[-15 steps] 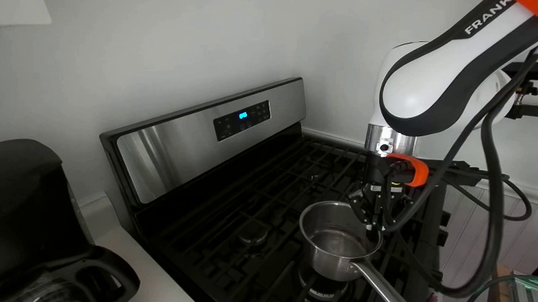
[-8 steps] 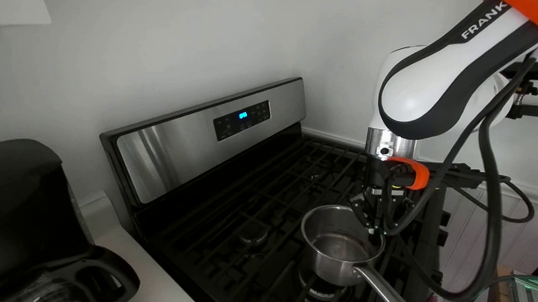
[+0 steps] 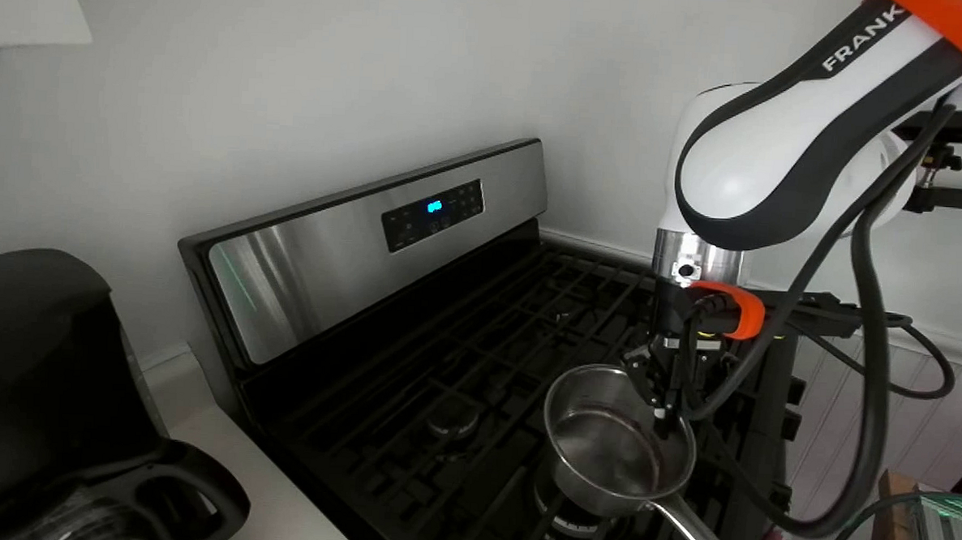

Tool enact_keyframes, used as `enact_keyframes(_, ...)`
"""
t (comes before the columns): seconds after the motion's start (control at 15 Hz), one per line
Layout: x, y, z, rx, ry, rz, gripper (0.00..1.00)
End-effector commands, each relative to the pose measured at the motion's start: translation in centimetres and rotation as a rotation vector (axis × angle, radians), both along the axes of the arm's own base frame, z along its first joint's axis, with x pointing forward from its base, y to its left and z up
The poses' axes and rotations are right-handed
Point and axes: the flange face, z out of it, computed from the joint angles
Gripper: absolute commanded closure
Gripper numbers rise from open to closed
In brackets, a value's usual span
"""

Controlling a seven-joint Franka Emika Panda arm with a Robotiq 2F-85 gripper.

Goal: Pick up the pot on the stove and put it on the front left plate of the stove

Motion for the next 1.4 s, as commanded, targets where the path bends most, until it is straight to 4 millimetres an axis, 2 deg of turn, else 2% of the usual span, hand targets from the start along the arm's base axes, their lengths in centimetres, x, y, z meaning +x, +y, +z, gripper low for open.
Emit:
enact_keyframes(0.0, 0.7, -0.2, -0.2, -0.014, 0.007, -0.030, 0.49)
enact_keyframes(0.27, 0.8, -0.5, -0.2, -0.005, 0.018, -0.038, 0.21)
enact_keyframes(0.33, 0.9, -0.7, -0.3, 0.005, 0.026, -0.039, 0.24)
enact_keyframes(0.4, 1.1, -1.1, -0.6, 0.019, 0.045, -0.047, 0.55)
enact_keyframes(0.53, 1.1, -1.5, -1.5, 0.020, 0.099, -0.038, 0.53)
enact_keyframes(0.93, 2.5, -2.7, -2.1, 0.052, 0.154, -0.080, 0.96)
enact_keyframes(1.07, 3.1, -3.0, -2.0, 0.064, 0.152, -0.097, 1.00)
enact_keyframes(1.33, 3.4, -2.9, -1.6, 0.075, 0.166, -0.094, 1.00)
